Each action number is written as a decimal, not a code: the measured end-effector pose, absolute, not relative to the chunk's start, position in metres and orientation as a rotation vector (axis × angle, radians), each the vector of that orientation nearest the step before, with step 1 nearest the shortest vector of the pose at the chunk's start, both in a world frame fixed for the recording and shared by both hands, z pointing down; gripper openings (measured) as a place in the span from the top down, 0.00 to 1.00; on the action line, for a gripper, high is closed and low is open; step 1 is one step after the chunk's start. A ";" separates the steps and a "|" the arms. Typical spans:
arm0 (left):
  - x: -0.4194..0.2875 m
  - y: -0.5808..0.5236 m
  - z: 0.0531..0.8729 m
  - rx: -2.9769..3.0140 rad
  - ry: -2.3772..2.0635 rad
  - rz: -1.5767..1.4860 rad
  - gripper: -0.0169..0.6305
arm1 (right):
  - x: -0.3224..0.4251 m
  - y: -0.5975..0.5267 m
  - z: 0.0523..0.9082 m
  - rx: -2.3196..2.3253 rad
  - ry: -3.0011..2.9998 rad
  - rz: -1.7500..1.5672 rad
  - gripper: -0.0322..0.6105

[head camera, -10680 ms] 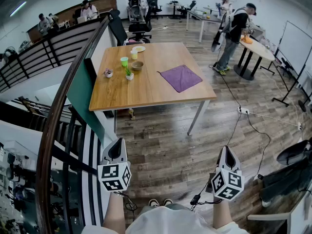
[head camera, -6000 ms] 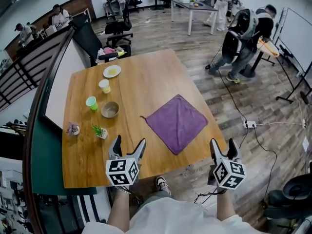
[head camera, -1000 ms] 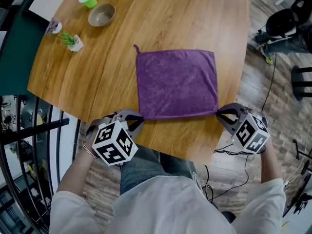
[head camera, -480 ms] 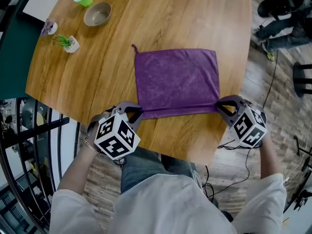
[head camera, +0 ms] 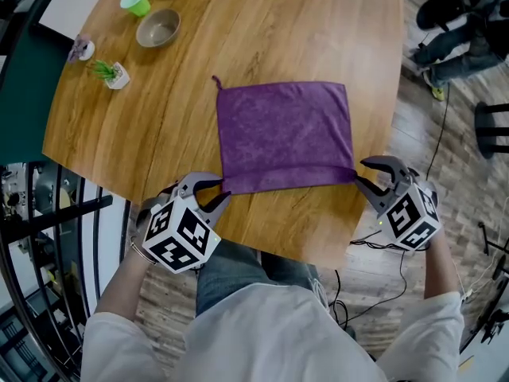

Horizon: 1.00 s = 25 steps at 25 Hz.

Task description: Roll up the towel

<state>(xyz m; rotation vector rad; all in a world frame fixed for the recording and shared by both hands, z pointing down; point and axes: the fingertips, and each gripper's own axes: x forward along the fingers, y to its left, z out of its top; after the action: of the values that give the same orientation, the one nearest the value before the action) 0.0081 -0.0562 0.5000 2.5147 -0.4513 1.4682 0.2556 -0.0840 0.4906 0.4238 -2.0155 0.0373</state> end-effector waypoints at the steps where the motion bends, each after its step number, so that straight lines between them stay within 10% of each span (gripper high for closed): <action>1: 0.012 -0.051 0.499 2.527 -0.439 1.479 0.82 | 0.255 -0.084 0.487 0.434 -2.016 0.016 0.77; 25: 0.019 -0.042 0.536 2.556 -0.371 1.623 0.92 | 0.255 -0.053 0.540 0.233 -1.908 -0.044 0.91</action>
<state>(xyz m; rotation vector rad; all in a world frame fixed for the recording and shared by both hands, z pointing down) 0.0188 -0.0416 0.5361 2.5563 -0.3713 1.6233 0.2551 -0.0527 0.5401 0.2329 -1.9082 -0.0437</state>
